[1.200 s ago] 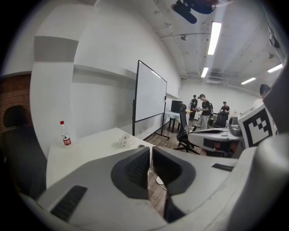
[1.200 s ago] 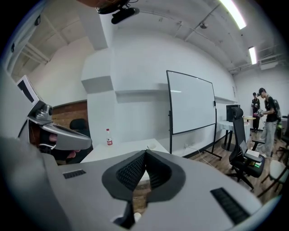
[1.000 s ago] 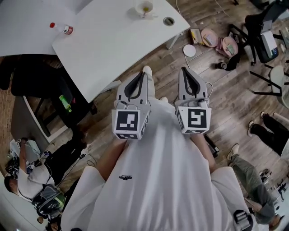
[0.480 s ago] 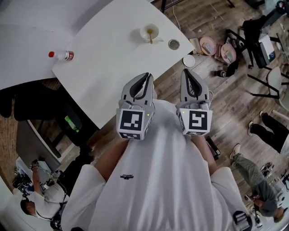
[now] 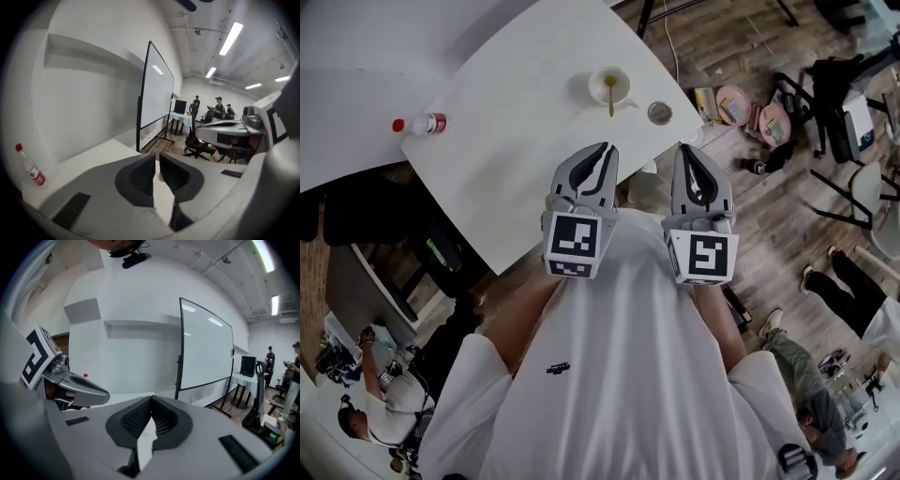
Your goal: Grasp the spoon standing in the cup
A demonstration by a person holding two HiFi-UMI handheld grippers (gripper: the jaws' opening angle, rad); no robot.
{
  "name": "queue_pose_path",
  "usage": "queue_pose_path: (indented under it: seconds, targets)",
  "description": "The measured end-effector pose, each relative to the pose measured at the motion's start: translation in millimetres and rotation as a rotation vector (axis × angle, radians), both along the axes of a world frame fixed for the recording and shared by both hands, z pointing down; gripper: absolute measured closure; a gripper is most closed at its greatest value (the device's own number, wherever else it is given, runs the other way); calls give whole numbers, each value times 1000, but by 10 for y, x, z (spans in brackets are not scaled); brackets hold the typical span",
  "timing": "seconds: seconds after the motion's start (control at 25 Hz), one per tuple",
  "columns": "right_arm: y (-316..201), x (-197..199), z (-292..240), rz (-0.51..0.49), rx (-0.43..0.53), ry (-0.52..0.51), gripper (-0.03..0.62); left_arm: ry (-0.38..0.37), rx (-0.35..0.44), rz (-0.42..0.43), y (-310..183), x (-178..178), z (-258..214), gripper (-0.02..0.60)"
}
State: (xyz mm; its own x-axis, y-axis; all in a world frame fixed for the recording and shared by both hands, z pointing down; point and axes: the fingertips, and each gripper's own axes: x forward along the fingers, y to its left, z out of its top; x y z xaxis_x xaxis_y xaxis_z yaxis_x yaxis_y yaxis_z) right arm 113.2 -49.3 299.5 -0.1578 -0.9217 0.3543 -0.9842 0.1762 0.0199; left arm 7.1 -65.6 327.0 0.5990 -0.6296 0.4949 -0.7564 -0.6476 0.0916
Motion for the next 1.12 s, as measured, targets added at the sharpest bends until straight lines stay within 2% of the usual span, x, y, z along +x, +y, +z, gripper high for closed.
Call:
queue_pose_path:
  seconds: [0.28,0.48,0.68,0.8,1.12]
  targets:
    - [-381,129,163,-53,-21,-28,591,-78,-47,-88,-424,92,359,553]
    - [-420,9,349,-138,-64,-10,591,-94,-77,-141,-499,44,549,527]
    - [-504,-71,489,-157,-74,-45,591,-113,-96,-165,-591,28,801,525]
    - [-543,-98,587,-186,-85,-39,591,-120,-109,-177,-660,36,928,482]
    - [-616,-24,794,-158,-118,-64,591,-139,-143,-211,-801,58,1271,460]
